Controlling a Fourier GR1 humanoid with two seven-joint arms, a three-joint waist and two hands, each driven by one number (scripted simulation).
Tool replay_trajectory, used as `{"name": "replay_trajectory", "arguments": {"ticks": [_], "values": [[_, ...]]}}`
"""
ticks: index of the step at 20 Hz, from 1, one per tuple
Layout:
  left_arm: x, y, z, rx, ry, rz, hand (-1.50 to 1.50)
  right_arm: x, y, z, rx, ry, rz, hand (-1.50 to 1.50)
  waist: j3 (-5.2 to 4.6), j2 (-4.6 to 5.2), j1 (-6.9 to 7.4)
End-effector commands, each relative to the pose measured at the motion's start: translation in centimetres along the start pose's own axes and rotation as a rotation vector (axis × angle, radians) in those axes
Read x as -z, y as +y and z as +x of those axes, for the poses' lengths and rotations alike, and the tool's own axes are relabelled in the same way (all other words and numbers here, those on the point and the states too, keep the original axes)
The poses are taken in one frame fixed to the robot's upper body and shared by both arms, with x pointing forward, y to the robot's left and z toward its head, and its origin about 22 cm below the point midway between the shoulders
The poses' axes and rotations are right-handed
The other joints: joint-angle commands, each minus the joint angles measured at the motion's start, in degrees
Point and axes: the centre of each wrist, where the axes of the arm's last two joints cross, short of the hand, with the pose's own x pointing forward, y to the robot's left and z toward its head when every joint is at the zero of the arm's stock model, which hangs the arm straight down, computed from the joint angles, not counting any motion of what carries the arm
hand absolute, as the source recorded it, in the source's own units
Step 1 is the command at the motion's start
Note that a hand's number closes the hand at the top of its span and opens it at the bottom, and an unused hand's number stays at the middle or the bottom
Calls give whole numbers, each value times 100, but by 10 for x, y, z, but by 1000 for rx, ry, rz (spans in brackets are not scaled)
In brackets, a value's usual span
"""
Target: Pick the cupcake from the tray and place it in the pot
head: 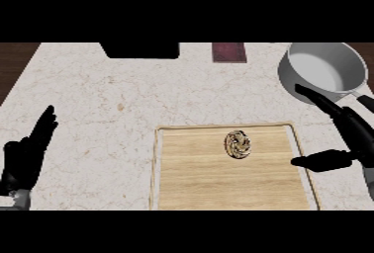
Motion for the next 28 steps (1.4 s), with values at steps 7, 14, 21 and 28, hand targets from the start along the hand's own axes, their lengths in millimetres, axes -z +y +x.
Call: {"name": "replay_trajectory", "arguments": {"ticks": [7,14,21,28], "values": [[-7,0,-14,3,-11,-25,0,58,12,77,-282,166,381,-150,-14,24,168],[-7,-2,-2,-7,-24,-18,0,92,28,103,-361,299,663,-150,-1,10,88],[3,1,-7,9,-5,4,0,102,59,115,-357,295,748,-150,5,10,-21],[2,6,0,14,-9,-4,0,113,99,135,-456,369,744,-150,5,9,-5]]}}
